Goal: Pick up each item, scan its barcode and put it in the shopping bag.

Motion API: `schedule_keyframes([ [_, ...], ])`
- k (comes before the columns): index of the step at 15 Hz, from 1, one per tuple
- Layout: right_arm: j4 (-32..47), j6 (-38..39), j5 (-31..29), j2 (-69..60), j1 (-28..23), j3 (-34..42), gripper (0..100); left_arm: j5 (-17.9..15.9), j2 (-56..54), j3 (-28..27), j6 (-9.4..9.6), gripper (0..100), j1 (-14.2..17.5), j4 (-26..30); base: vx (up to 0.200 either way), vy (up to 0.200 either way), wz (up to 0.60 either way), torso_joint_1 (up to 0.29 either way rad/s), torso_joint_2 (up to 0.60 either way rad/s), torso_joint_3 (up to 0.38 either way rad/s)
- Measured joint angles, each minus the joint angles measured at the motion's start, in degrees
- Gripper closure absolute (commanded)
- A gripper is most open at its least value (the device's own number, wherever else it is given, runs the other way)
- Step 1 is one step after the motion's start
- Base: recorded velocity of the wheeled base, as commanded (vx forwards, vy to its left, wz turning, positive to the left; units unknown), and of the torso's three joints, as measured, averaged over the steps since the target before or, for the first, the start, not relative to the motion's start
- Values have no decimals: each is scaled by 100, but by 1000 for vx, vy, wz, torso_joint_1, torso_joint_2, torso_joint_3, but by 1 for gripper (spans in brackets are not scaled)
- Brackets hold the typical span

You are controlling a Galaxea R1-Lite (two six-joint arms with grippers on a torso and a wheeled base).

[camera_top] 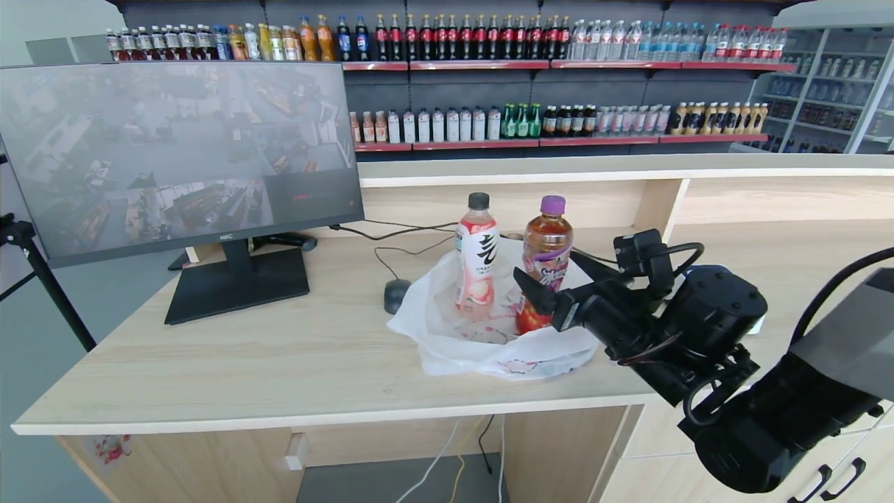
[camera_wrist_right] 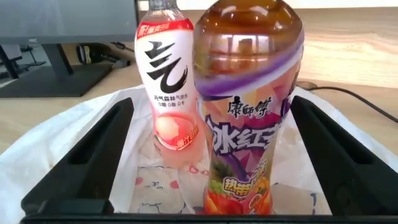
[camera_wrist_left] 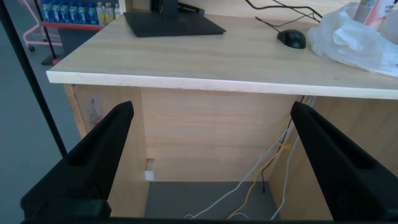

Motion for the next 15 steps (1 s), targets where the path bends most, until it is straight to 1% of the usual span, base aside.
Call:
schedule_keyframes([
  [4,-5,-122,0,-1178,167,945,0,0,0,0,0,0,0,0,0,0,0,0,0,0],
  [6,-5,-221,0,-1836,239,1624,0,0,0,0,0,0,0,0,0,0,0,0,0,0],
  [9,34,-255,-2,-3088,327,2870,0,0,0,0,1,0,0,0,0,0,0,0,0,0],
  [10,285,-278,-7,-3608,344,3120,0,0,0,0,0,0,0,0,0,0,0,0,0,0],
  [11,677,-302,-13,-4124,357,3263,0,0,0,0,0,0,0,0,0,0,0,0,0,0],
  [12,1371,-313,-13,-4680,363,3357,0,0,0,0,1,0,0,0,0,0,0,0,0,0],
  [13,2492,-318,-11,-5344,372,3423,0,0,0,0,0,0,0,0,0,0,0,0,0,0],
  [15,5081,-397,17,-6715,396,3490,0,0,0,0,0,0,0,0,0,0,0,0,0,0],
])
